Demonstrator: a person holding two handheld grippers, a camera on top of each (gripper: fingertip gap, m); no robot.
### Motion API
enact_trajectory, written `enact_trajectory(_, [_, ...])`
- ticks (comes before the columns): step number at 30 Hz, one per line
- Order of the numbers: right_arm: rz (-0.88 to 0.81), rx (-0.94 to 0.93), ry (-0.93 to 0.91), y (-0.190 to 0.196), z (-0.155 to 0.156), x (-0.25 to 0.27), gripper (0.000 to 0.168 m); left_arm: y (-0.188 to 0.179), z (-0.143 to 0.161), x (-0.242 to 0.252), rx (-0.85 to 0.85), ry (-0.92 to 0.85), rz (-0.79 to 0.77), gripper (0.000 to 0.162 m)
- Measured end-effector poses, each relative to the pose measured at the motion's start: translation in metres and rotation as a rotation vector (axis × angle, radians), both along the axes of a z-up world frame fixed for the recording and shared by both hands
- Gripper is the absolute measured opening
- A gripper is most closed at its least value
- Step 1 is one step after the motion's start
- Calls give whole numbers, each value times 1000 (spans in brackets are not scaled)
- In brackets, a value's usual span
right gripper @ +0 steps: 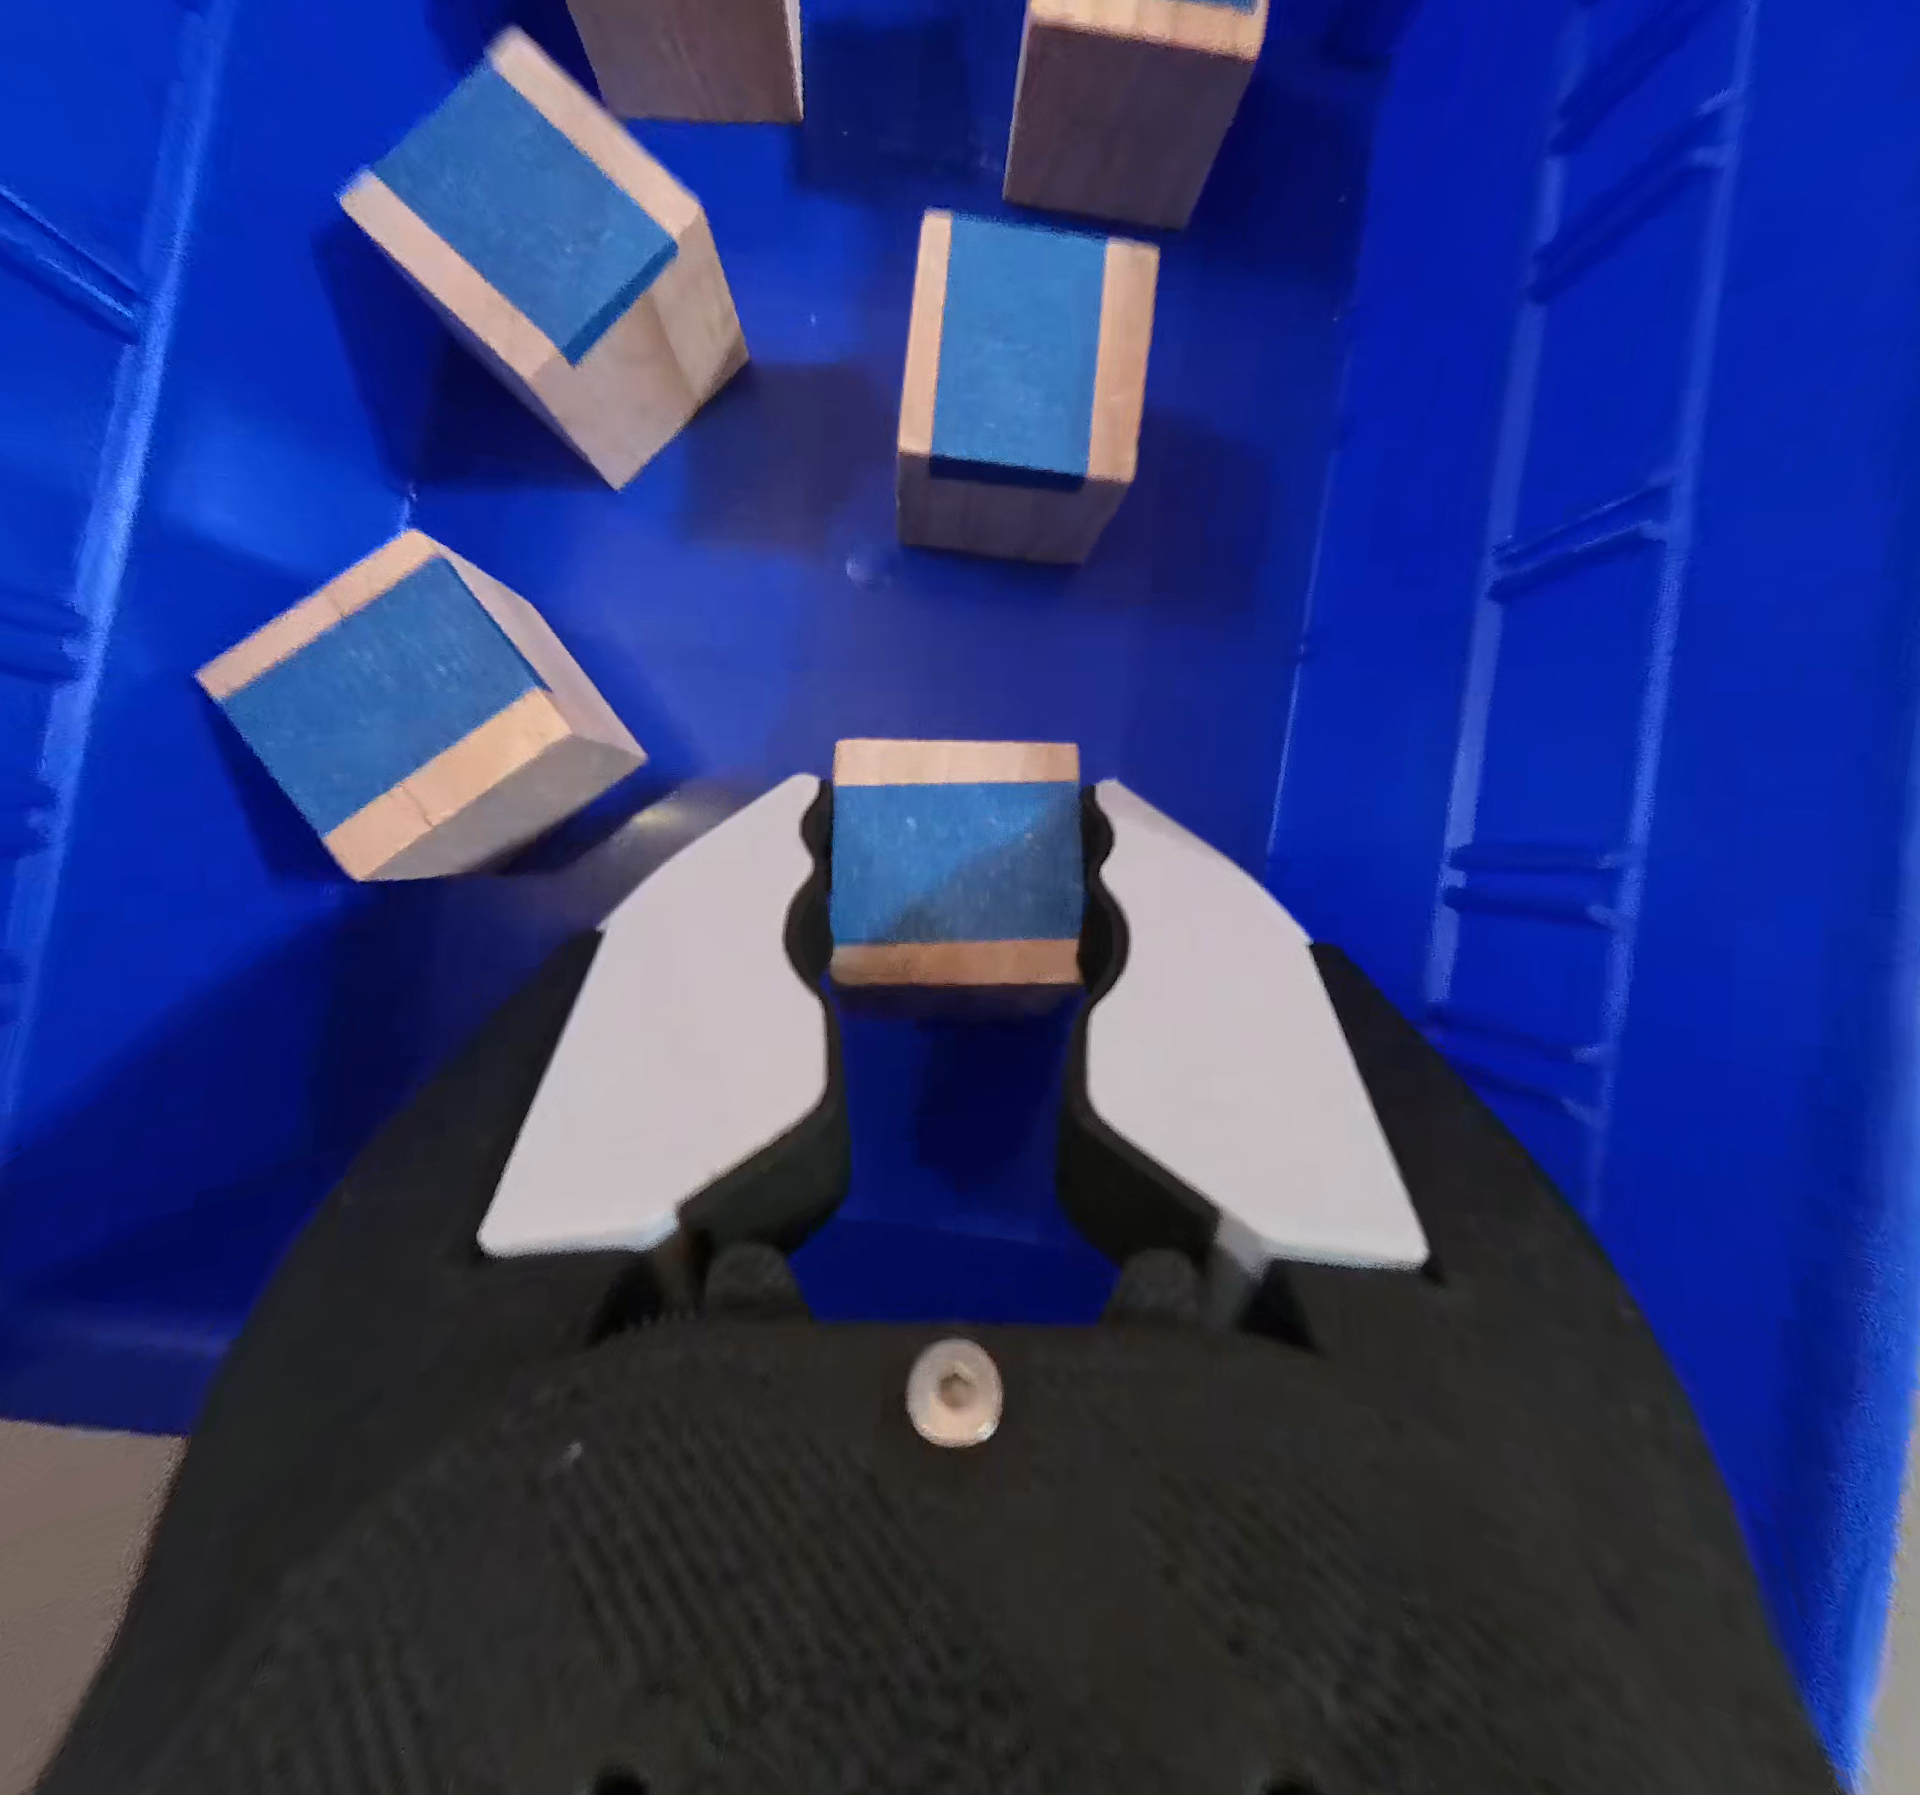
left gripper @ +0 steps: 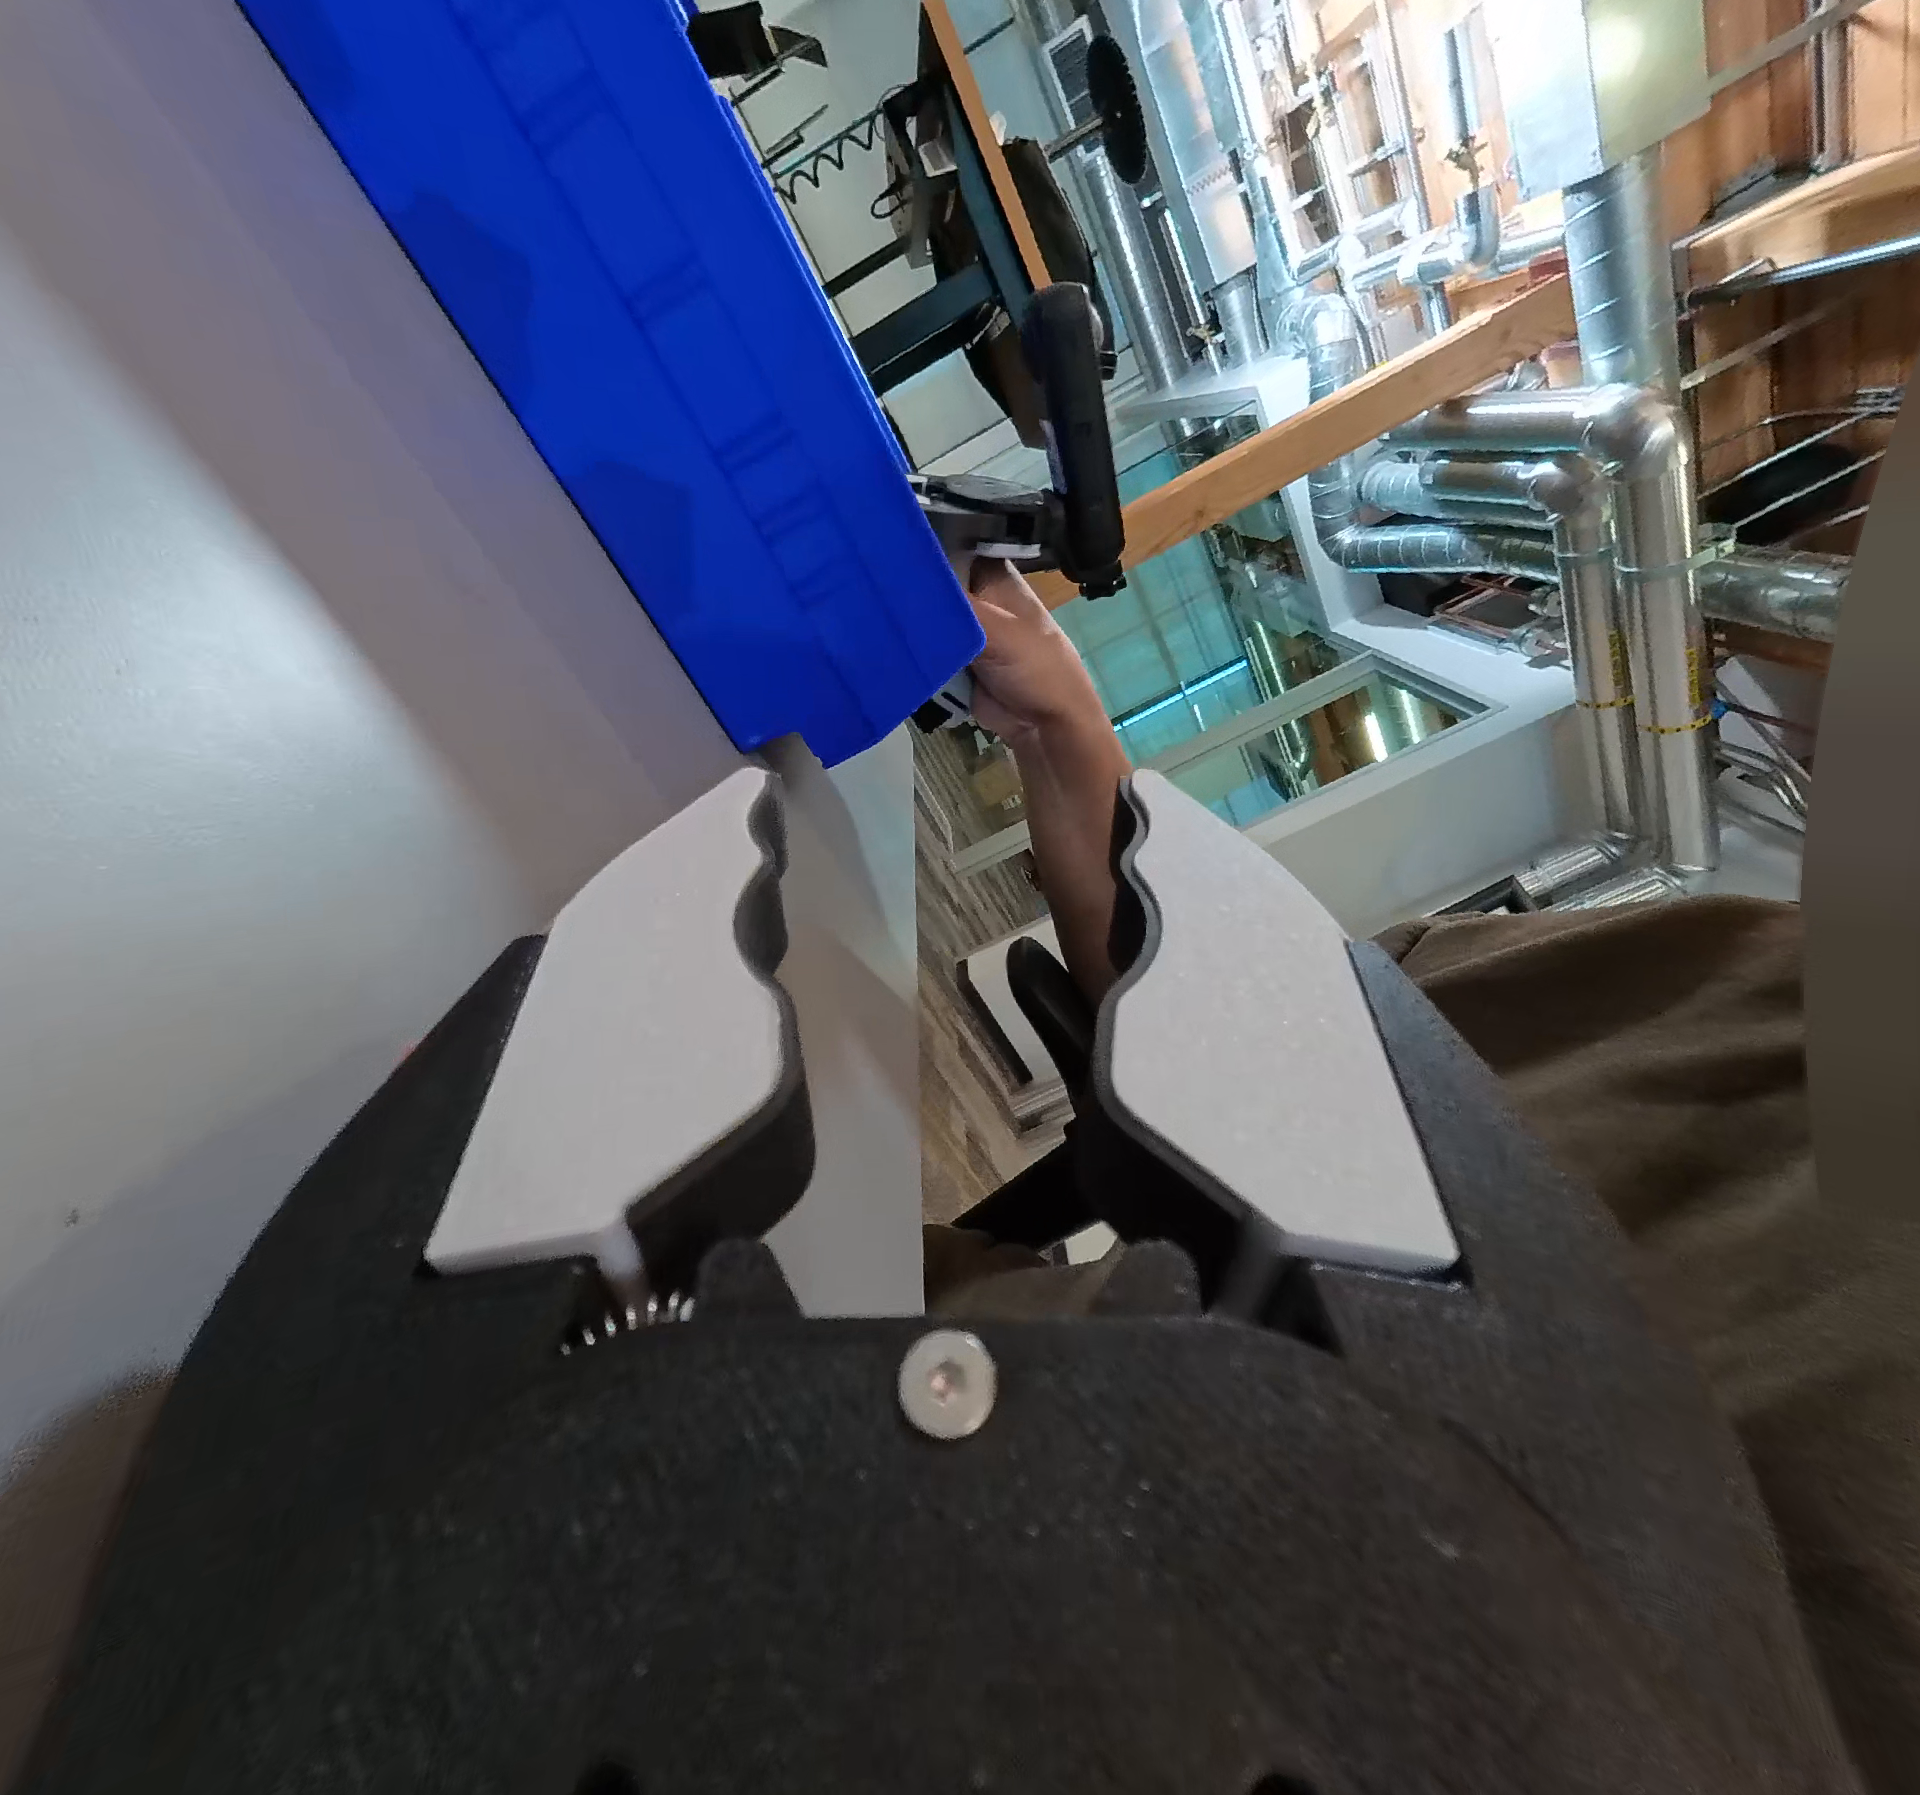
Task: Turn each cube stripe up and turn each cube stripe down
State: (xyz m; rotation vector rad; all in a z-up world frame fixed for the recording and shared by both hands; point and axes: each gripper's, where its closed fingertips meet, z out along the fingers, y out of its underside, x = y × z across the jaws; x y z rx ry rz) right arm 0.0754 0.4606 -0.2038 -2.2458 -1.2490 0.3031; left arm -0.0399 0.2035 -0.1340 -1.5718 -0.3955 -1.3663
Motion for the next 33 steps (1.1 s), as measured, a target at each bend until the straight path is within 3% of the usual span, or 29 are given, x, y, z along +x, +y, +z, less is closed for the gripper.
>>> enact_trajectory(9, [22, 45, -71, -1, -4, 2, 47, -1, -1, 11, -4, 7, -43, 60])
enact_trajectory(12, [40, 54, -57, -3, -2, -1, 65, -1, -2, 11, -11, -1, -48, 60])
enact_trajectory(16, [67, 74, -53, -4, 6, -2, 71, -1, -3, 12, -16, -5, -54, 60])
enact_trajectory(20, [70, 37, 22, -6, 28, 0, 59, -2, -4, 13, -19, -4, -64, 60])
enact_trajectory(23, [75, -34, -38, -12, 18, 12, 64, -2, -5, 16, -25, -26, -91, 60])
enact_trajectory(26, [70, -32, -76, -10, 5, 15, 45, -2, -6, 19, -30, -42, -105, 60])
enact_trajectory(33, [16, -36, -5, -3, 5, 8, 45, -3, -7, 20, -33, -46, -120, 60])
